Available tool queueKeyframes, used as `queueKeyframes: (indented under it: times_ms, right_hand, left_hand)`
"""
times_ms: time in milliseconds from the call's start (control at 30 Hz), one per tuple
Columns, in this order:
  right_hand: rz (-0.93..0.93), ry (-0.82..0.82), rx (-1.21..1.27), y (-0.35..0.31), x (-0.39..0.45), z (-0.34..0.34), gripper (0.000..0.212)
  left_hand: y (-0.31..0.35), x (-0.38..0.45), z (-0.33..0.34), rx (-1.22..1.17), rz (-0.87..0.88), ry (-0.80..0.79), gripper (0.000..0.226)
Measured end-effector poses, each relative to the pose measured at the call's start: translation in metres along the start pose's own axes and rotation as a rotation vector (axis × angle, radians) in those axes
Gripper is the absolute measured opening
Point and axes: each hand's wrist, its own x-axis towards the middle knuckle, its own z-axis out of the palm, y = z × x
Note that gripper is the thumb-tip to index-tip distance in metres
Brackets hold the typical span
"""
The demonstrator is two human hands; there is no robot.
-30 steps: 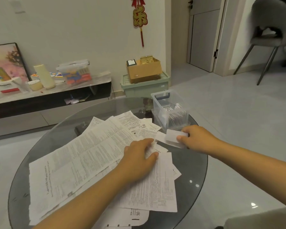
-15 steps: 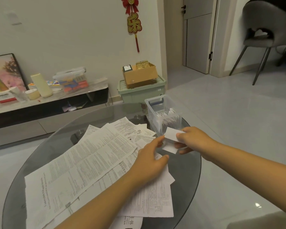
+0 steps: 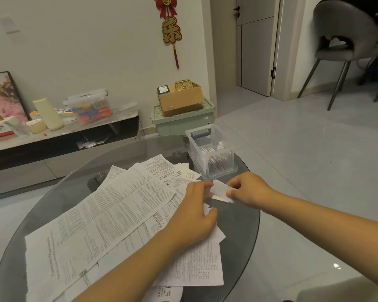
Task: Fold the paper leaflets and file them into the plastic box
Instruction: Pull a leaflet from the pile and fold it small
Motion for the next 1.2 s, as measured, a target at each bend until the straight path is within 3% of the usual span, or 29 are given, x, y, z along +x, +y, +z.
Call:
queueKeyframes:
  times_ms: [233, 400, 533, 800, 1033, 1200]
  right_hand:
    - [-0.070, -0.009, -0.153, 0.002, 0.006, 0.009, 0.037]
    - [-0.282, 0.205, -0.484, 0.001, -0.003, 0.015, 0.035]
    - [-0.357, 0.140, -0.576, -0.004, -0.009, 0.018, 0.029]
    - [-0.460, 0.127, -0.660, 0.007, -0.024, 0.020, 0.040]
    - [-0.541, 0.108, -0.667, 0.020, -0.023, 0.017, 0.041]
    - [-0.571, 0.148, -0.654, 0.021, -0.021, 0.017, 0.041]
  left_hand:
    - [-0.002, 0.000, -0.003, 0.330, 0.072, -0.128, 0.058]
    - [0.003, 0.001, -0.007, 0.598, 0.099, -0.183, 0.065]
    - [0.005, 0.001, -0.005, 0.613, 0.056, -0.188, 0.054]
    - [0.005, 0.000, -0.008, 0.636, 0.053, -0.193, 0.055]
    - [-0.006, 0.006, -0.018, 0.430, -0.062, -0.268, 0.044]
    - [0.000, 0.000, -0.009, 0.387, -0.064, -0.212, 0.048]
